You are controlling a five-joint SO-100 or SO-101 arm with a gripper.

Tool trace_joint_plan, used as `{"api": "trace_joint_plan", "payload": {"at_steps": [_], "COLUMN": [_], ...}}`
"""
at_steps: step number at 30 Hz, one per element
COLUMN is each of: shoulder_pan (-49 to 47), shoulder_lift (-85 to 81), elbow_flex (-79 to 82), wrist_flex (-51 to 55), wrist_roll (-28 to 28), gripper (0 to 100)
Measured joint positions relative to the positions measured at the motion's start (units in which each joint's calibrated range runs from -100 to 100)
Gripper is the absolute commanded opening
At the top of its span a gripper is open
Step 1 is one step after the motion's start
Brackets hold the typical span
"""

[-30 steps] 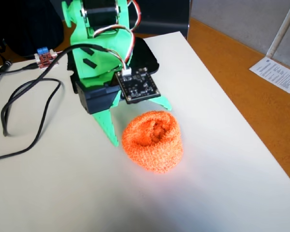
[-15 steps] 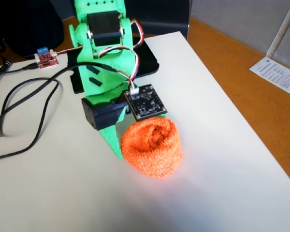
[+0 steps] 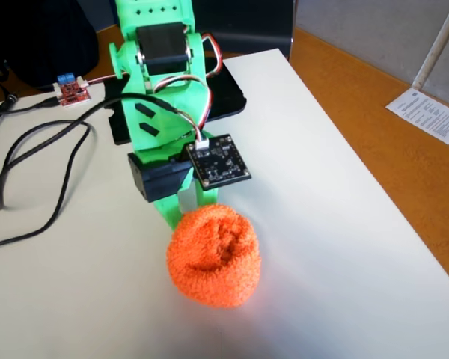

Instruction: Remove orange objects from table

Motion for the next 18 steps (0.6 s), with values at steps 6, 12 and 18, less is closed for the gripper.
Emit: {"api": "trace_joint_plan", "payload": {"at_steps": [6,12,18], "shoulder_pan": [0.0,0.25,0.33], "shoulder_lift": [0.0,-0.36,-2.14], "elbow_flex": [0.47,5.06,11.52], "wrist_flex": [-1.89,-10.43,-19.08], "wrist_roll": [0.29,2.1,6.2], "gripper": [10,50,59]}}
